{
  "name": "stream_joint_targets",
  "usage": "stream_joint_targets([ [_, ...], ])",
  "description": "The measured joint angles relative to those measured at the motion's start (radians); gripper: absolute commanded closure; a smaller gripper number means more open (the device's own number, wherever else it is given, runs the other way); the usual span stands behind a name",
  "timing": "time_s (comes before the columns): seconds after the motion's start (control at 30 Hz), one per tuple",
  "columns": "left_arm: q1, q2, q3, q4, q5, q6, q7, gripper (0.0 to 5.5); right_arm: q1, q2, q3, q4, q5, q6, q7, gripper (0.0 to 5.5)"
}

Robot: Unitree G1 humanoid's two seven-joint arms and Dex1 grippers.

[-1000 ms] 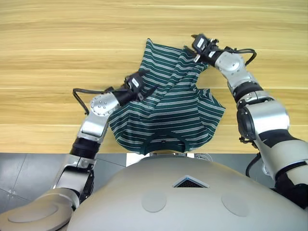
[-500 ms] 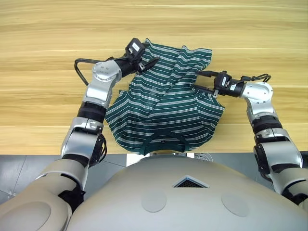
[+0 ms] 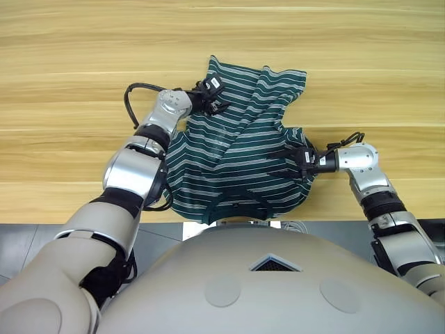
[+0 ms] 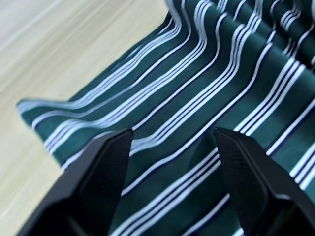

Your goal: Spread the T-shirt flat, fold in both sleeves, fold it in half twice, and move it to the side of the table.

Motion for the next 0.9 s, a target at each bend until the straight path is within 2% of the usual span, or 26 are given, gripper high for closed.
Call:
stream_joint_targets([
  [0.17, -0.002, 0.028, 0.055, 0.025, 0.000, 0.020, 0.010, 2.54, -0.146, 0.020, -0.008, 0.249, -0.029, -0.031, -0.042, 3.36],
  [0.33, -0.003, 0.045, 0.089, 0.032, 0.001, 0.035, 0.019, 2.54, -0.193, 0.028, -0.025, 0.369, -0.029, -0.083, -0.048, 3.36],
  [0.9, -0.003, 0.105, 0.140, 0.039, 0.036, 0.048, 0.087, 2.54, -0.123, 0.003, -0.075, 0.363, 0.006, -0.143, 0.004, 3.36],
])
